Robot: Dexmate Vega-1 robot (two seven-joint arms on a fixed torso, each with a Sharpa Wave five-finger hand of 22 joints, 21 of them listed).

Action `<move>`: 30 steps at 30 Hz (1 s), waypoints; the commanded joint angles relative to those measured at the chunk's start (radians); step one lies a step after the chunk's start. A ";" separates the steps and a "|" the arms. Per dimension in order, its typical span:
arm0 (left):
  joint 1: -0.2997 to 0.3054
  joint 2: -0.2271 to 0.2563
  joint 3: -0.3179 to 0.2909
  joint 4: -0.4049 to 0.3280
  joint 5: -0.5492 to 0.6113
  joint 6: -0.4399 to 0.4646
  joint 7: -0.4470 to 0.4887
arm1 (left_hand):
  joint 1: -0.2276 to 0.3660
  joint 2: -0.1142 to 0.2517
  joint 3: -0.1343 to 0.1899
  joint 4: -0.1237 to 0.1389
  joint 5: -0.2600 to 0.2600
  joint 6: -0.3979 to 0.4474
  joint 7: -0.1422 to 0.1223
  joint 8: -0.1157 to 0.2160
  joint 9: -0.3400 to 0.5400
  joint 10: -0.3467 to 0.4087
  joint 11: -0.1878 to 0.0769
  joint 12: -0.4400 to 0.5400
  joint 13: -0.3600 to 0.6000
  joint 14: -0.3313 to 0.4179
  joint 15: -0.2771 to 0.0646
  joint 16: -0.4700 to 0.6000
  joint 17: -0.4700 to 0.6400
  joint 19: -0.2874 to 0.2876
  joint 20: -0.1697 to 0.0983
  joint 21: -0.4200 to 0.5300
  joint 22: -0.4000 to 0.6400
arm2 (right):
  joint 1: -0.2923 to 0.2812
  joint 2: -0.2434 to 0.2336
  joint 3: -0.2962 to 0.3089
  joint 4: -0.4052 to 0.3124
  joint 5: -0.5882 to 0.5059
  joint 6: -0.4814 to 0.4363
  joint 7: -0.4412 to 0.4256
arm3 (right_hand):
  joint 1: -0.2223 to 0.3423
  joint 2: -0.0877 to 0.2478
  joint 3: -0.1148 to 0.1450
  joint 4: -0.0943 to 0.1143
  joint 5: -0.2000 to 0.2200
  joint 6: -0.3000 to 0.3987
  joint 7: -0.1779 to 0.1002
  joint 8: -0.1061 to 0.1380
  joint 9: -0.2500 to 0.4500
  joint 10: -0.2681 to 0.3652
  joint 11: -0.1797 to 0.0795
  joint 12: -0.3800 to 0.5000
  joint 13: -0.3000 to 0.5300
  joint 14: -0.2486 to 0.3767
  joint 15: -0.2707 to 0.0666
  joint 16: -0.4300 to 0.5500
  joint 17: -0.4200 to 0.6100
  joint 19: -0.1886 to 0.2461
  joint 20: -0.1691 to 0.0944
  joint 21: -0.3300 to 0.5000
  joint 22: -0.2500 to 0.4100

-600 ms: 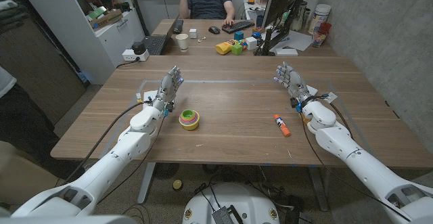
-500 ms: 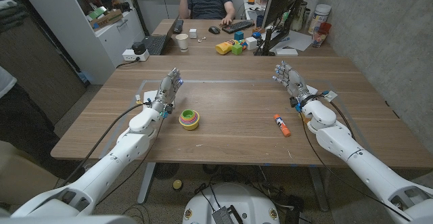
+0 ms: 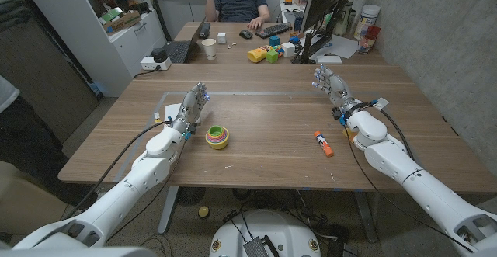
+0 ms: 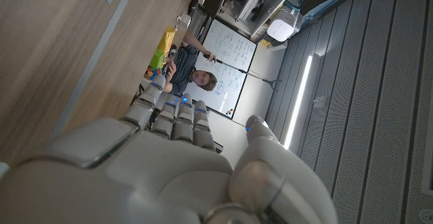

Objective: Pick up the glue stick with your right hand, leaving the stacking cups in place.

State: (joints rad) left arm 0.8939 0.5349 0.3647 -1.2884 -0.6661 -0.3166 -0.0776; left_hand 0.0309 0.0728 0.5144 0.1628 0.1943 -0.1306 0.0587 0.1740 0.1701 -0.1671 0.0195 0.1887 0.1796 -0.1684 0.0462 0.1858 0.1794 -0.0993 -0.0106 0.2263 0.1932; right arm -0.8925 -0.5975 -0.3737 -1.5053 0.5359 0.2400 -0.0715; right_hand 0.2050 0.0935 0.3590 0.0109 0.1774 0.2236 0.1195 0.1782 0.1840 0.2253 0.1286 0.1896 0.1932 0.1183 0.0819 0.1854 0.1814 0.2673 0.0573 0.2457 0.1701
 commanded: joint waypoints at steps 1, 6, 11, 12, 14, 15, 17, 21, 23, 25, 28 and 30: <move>0.000 -0.001 0.000 0.004 0.001 -0.005 -0.003 | -0.002 0.061 0.003 -0.001 0.005 -0.008 0.000 0.006 0.002 -0.042 0.000 0.004 0.003 -0.074 0.000 0.003 0.002 -0.010 0.002 0.004 0.003 | 0.007 -0.032 0.007 -0.031 -0.058 0.001 -0.028 | 0.008 -0.013 -0.001 -0.009 0.003 0.000 0.005 0.008 0.002 0.004 0.004 0.007 0.003 0.010 0.002 0.006 0.002 0.006 0.002 -0.002 0.005; 0.000 0.000 0.000 0.002 0.002 -0.006 -0.002 | -0.003 0.060 0.002 -0.001 0.005 -0.008 0.000 0.006 0.002 -0.042 0.000 0.004 0.003 -0.074 0.001 0.003 0.002 -0.010 0.003 0.004 0.003 | 0.000 -0.059 0.022 -0.063 -0.112 -0.005 -0.077 | 0.010 -0.024 -0.005 -0.015 0.002 -0.001 0.007 0.008 0.002 0.004 0.003 0.007 0.003 0.012 0.001 0.006 0.002 0.008 0.003 -0.004 0.005; -0.002 0.000 0.002 0.004 0.003 -0.005 -0.005 | -0.003 0.059 0.001 -0.001 0.005 -0.009 0.000 0.006 0.002 -0.042 0.001 0.003 0.003 -0.074 0.001 0.003 0.002 -0.010 0.003 0.004 0.003 | -0.012 -0.083 0.045 -0.093 -0.157 -0.002 -0.122 | 0.013 -0.040 -0.011 -0.025 0.003 0.000 0.008 0.010 0.002 0.007 0.004 0.008 0.003 0.015 -0.002 0.007 0.002 0.014 0.001 -0.005 0.005; -0.003 0.000 0.002 0.004 0.003 -0.004 -0.005 | -0.003 0.059 0.001 -0.001 0.005 -0.009 0.001 0.006 0.002 -0.042 0.001 0.003 0.003 -0.074 0.000 0.003 0.002 -0.010 0.003 0.004 0.003 | -0.015 -0.087 0.050 -0.098 -0.166 0.000 -0.131 | 0.014 -0.043 -0.011 -0.026 0.003 0.001 0.010 0.011 0.002 0.008 0.004 0.009 0.003 0.015 -0.003 0.007 0.002 0.015 0.002 -0.005 0.005; -0.005 0.000 0.003 0.005 0.003 -0.003 -0.007 | -0.003 0.059 0.001 -0.001 0.005 -0.009 0.000 0.006 0.002 -0.042 0.001 0.003 0.003 -0.074 0.000 0.003 0.002 -0.011 0.003 0.004 0.003 | -0.020 -0.095 0.058 -0.112 -0.192 -0.001 -0.155 | 0.015 -0.045 -0.012 -0.028 0.003 0.003 0.009 0.012 0.002 0.008 0.004 0.009 0.003 0.016 -0.004 0.007 0.002 0.015 0.002 -0.006 0.005; -0.006 0.000 0.004 0.005 0.004 -0.002 -0.007 | -0.003 0.059 0.001 -0.001 0.005 -0.010 0.000 0.005 0.002 -0.043 0.001 0.003 0.003 -0.075 0.000 0.003 0.002 -0.011 0.003 0.003 0.003 | -0.024 -0.097 0.063 -0.119 -0.202 -0.002 -0.167 | 0.016 -0.047 -0.013 -0.029 0.003 0.003 0.009 0.012 0.002 0.008 0.004 0.009 0.003 0.017 -0.005 0.008 0.002 0.017 0.002 -0.005 0.005; -0.008 0.001 0.004 0.004 0.006 -0.001 -0.006 | -0.003 0.059 0.001 -0.001 0.005 -0.010 0.000 0.006 0.002 -0.042 0.000 0.003 0.003 -0.074 0.000 0.003 0.002 -0.011 0.003 0.003 0.003 | -0.031 -0.104 0.072 -0.133 -0.224 0.001 -0.187 | 0.017 -0.049 -0.013 -0.031 0.003 0.004 0.010 0.012 0.002 0.007 0.004 0.009 0.003 0.018 -0.005 0.008 0.002 0.019 0.002 -0.005 0.005; -0.009 0.003 0.004 0.003 0.007 0.001 -0.004 | -0.003 0.059 0.000 -0.001 0.005 -0.010 -0.001 0.006 0.002 -0.042 -0.001 0.003 0.003 -0.075 0.000 0.003 0.002 -0.011 0.004 0.003 0.003 | -0.055 -0.125 0.095 -0.176 -0.292 -0.007 -0.247 | 0.022 -0.056 -0.015 -0.039 0.005 0.014 0.009 0.017 0.002 0.007 0.004 0.009 0.003 0.024 -0.010 0.010 0.001 0.026 -0.002 -0.006 0.004; -0.010 0.003 0.005 0.003 0.009 0.002 -0.003 | -0.003 0.059 0.000 -0.001 0.005 -0.010 0.000 0.006 0.002 -0.042 0.000 0.003 0.003 -0.074 0.001 0.003 0.002 -0.011 0.004 0.003 0.003 | -0.073 -0.135 0.111 -0.205 -0.330 -0.021 -0.285 | 0.027 -0.059 -0.015 -0.045 0.006 0.023 0.011 0.020 0.003 0.007 0.004 0.009 0.003 0.033 -0.011 0.012 0.001 0.033 -0.003 -0.005 0.005; -0.013 0.003 0.005 0.005 0.008 0.004 -0.005 | -0.003 0.059 0.000 -0.001 0.005 -0.010 -0.001 0.006 0.002 -0.042 0.000 0.003 0.003 -0.075 0.001 0.003 0.002 -0.012 0.007 0.003 0.003 | -0.096 -0.144 0.129 -0.235 -0.372 -0.038 -0.330 | 0.042 -0.067 -0.016 -0.061 0.008 0.038 0.009 0.025 0.004 0.049 0.012 0.024 0.005 0.052 -0.014 0.017 0.001 0.054 -0.004 -0.004 0.005; -0.018 0.002 0.008 0.009 0.011 0.005 -0.009 | -0.003 0.059 0.000 -0.001 0.006 -0.011 -0.001 0.005 0.002 -0.042 0.000 0.003 0.003 -0.076 0.001 0.003 0.002 -0.014 0.011 0.002 0.003 | -0.136 -0.167 0.162 -0.293 -0.428 -0.087 -0.382 | 0.053 -0.073 -0.017 -0.074 0.011 0.057 0.010 0.031 0.005 0.071 0.015 0.030 0.005 0.075 -0.013 0.022 0.001 0.077 -0.003 0.000 0.006; -0.027 0.000 0.012 0.016 0.013 0.006 -0.016 | -0.003 0.059 -0.001 -0.001 0.006 -0.012 -0.001 0.005 0.002 -0.044 0.001 0.003 0.003 -0.076 0.002 0.002 0.002 -0.015 0.011 0.002 0.003 | -0.176 -0.190 0.196 -0.340 -0.458 -0.115 -0.408 | 0.056 -0.075 -0.017 -0.078 0.011 0.062 0.010 0.032 0.005 0.074 0.015 0.031 0.006 0.080 -0.013 0.023 0.001 0.081 -0.004 0.000 0.006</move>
State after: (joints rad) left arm 0.8840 0.5364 0.3695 -1.2839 -0.6595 -0.3189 -0.0829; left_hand 0.0309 0.0728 0.5144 0.1627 0.1943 -0.1305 0.0587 0.1739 0.1699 -0.1670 0.0195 0.1887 0.1794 -0.1683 0.0462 0.1857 0.1792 -0.1097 -0.0001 0.2262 0.1930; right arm -0.9627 -0.7214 -0.2712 -1.6963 0.2530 0.2182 -0.3143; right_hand 0.2505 0.0265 0.3417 -0.0573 0.1814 0.2735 0.1304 0.2052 0.1839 0.2870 0.1439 0.2155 0.1930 0.1880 0.0696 0.2002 0.1815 0.3369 0.0519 0.2398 0.1738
